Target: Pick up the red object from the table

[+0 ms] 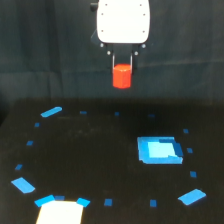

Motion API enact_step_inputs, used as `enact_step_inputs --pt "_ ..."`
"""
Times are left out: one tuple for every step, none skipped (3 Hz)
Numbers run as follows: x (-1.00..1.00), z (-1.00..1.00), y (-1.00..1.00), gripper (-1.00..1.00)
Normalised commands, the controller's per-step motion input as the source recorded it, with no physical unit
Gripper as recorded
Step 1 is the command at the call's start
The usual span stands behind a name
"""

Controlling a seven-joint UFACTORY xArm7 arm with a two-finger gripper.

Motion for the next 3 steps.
enact_step_inputs --pt "-0.06 0.06 0.3 -1.0" --pt "-0.19 0.13 0.22 -1.0" --pt "-0.19 -0.12 0.18 -1.0"
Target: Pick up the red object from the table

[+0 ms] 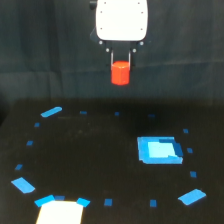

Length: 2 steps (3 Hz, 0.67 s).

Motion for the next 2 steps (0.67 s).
enact_step_inputs --pt "-0.04 0.76 -0.35 -1.0" --pt "-0.19 1.0 0.02 -1.0"
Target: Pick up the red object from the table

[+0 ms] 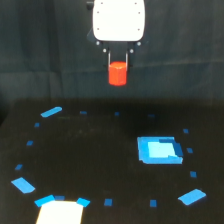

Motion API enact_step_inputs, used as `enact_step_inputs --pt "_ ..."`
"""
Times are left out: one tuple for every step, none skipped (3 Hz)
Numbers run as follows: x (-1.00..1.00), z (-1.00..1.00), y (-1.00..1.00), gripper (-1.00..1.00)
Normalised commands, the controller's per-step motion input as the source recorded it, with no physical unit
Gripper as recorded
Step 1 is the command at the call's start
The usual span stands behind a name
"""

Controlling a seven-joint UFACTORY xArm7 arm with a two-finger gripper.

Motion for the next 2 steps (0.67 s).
enact_step_inputs --pt "-0.07 0.26 -0.01 -1.0" --pt "-0.04 0.51 -0.12 -1.0"
